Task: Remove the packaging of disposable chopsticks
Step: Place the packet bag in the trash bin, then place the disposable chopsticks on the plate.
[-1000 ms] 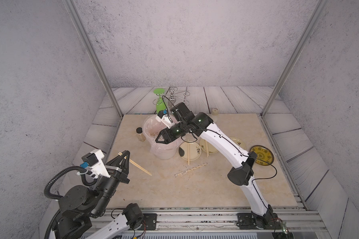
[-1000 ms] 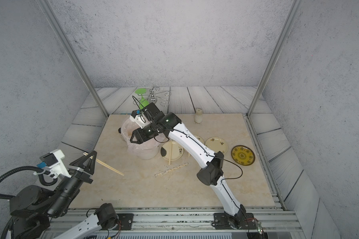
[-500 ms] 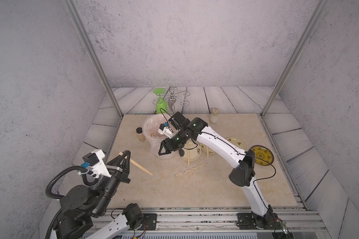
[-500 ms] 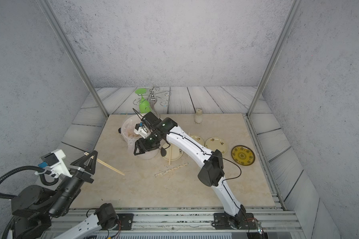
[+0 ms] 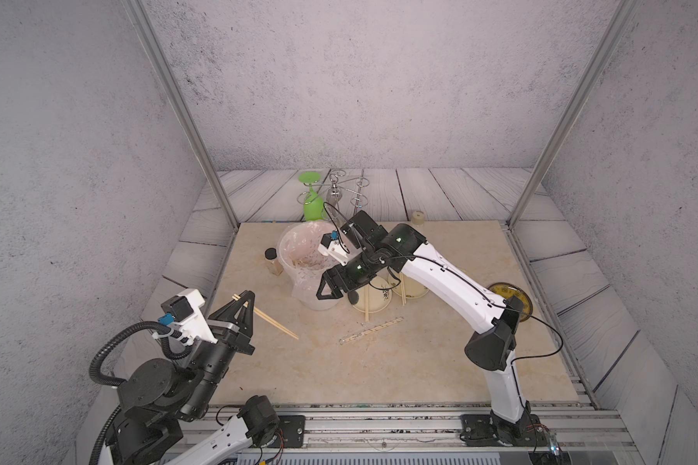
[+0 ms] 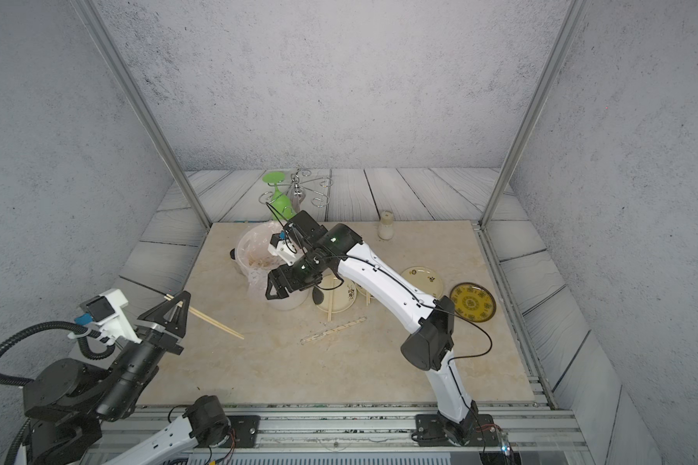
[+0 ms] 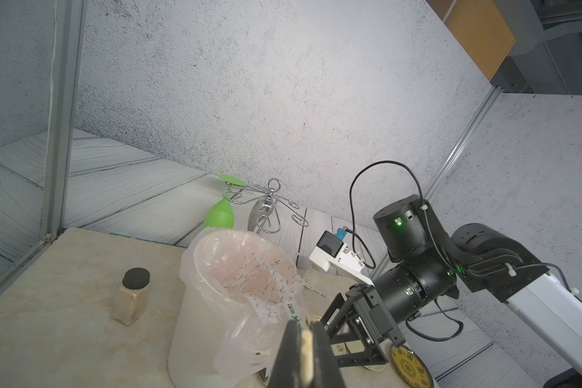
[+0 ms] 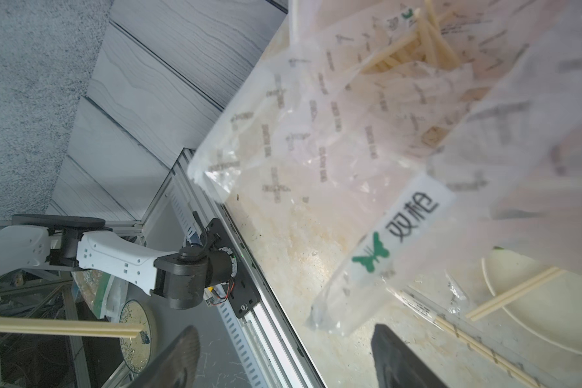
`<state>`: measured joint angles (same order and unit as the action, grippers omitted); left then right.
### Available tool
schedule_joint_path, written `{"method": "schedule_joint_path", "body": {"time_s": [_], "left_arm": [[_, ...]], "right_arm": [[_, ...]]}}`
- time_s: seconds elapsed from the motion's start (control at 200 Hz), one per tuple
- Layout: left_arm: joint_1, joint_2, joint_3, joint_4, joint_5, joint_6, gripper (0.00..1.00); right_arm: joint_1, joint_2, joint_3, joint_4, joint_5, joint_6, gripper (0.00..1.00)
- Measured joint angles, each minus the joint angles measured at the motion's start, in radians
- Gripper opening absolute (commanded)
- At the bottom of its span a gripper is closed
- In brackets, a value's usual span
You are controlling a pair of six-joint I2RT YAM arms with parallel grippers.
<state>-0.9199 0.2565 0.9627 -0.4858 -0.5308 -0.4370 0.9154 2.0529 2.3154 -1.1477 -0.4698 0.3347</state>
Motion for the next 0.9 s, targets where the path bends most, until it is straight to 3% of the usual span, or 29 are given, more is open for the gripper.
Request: {"method": "schedule_joint_path", "body": {"time_s": [0.325,0.51,0.661,0.901], "left_arm": [[0.000,0.077,0.008,0.007,0.014,0.011,0.00],[0.000,0.150,0.045,0.022,0.069,0.010,0.00],[0.000,0.275,0.100,0.066,0.190,-0.006,0.00],[0.000,0.526,0.188,0.187,0.468,-0.062,0.00]], "right_arm": [[0.000,-0.127,-0.172,-0.019,0.084,-0.016,0.88],[0.000,-0.288,-0.309,-0.010,0.128,-0.047,0.80],[0.000,-0.486,-0.475,0.100,0.099,-0.105,0.68],[0.001,-0.735,-0.715,0.410,-0.085,-0.139,0.51]]}}
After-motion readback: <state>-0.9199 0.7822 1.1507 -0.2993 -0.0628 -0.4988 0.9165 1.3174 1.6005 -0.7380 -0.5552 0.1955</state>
